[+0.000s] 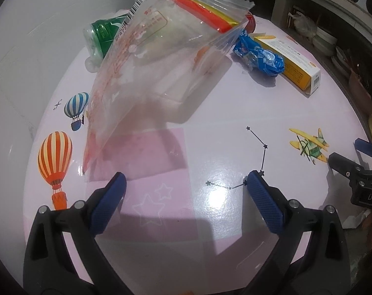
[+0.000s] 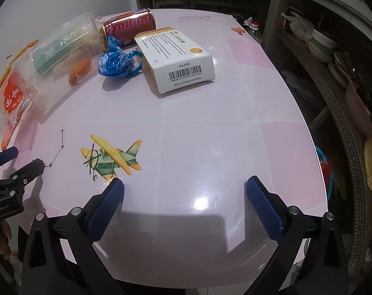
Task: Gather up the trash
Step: 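Return both tools over the table toward the large clear bag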
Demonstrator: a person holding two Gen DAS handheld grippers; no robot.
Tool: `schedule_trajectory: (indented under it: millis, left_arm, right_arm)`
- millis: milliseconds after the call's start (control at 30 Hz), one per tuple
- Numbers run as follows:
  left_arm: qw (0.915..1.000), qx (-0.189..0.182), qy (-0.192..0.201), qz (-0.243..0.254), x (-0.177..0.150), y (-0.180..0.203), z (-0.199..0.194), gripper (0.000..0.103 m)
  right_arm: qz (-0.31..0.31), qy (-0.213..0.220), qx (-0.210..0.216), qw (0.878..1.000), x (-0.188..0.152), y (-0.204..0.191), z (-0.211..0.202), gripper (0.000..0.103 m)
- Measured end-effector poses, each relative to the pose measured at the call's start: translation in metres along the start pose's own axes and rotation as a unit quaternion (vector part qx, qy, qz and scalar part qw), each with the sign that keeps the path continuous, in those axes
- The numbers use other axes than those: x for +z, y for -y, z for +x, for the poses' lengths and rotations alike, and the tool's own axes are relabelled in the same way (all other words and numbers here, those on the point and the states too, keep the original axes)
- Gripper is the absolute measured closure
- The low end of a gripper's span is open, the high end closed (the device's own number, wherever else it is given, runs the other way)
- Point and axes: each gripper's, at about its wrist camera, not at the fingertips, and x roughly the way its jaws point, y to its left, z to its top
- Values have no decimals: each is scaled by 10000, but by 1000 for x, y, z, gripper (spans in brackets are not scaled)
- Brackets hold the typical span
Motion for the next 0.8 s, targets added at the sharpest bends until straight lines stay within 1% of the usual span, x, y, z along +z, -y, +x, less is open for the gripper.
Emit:
schedule_trajectory:
  millis: [100, 267, 533, 633, 700, 733, 800]
  left_arm:
    - [10000, 1, 7, 2, 2, 0, 0, 8]
    - [10000, 9, -30, -17, 4, 1, 0, 8]
    - [10000, -7, 56, 2, -1, 2, -1, 8]
    - [10000, -58, -39, -43, -3, 0, -6, 8]
    - [9997, -7, 223, -35, -6, -2, -19, 8]
    - [9988, 124, 473, 81, -7, 0, -30, 8]
    - [9964, 286, 753, 265, -7, 4, -45, 8]
  right_arm:
    - [-53, 62, 36, 10000, -3, 1, -1, 6]
    - [-108, -26, 77, 9999, -1, 2, -2, 6]
    - [-151, 201, 108, 9996, -6, 2, -4, 6]
    - [-126, 210, 104, 9996, -6, 2, -6, 6]
    - [-90, 285, 99, 9995, -8, 2, -11, 6]
    - [-50, 415, 110, 9991, -9, 1, -17, 6]
    - [-20, 644, 132, 9978, -9, 1, -29, 6]
